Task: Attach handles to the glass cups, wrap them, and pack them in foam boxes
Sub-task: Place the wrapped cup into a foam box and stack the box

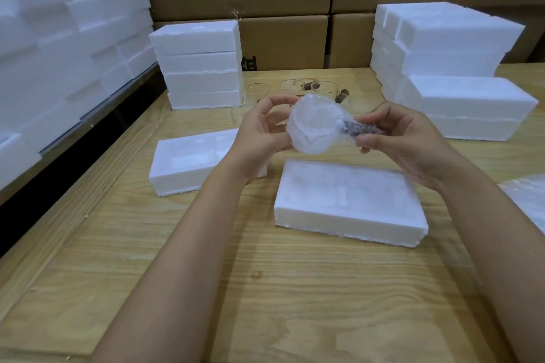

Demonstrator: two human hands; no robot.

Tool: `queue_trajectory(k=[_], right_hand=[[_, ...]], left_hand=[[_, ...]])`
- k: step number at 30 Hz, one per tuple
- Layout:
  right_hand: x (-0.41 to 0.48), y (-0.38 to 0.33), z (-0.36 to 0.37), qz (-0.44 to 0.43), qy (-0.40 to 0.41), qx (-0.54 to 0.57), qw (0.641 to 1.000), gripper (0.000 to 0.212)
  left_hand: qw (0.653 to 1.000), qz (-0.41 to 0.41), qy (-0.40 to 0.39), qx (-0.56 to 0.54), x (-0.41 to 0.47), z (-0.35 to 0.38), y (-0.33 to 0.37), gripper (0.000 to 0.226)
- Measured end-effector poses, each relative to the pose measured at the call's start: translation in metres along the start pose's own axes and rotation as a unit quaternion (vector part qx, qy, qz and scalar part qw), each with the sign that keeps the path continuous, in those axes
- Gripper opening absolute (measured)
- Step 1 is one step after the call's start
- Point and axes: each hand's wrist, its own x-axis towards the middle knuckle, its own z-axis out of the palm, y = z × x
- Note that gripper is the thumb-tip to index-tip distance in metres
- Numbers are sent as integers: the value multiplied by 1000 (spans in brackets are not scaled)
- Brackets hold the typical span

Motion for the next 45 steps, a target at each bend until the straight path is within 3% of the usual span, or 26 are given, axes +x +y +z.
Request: queue_trajectory(k=[7, 16, 27, 40, 45], right_hand=[[-2, -22, -15, 55, -80, -64, 993, 28], [-7, -30, -16, 188, -200, -223, 935, 29], [-6, -31, -11, 213, -240, -278, 906, 27], [-3, -26, 1, 183, -200, -302, 914, 27], [-1, -23, 2, 173, -185, -294, 922, 27]], left_hand=[[987, -37, -92, 124, 2, -6, 24, 64], [930, -119, -207, 278, -2, -6, 38, 68], [904, -129, -210, 350, -3, 0, 33, 61], [866, -98, -175, 458, -1, -2, 31, 58], [900, -134, -175, 375, -2, -9, 34, 49]])
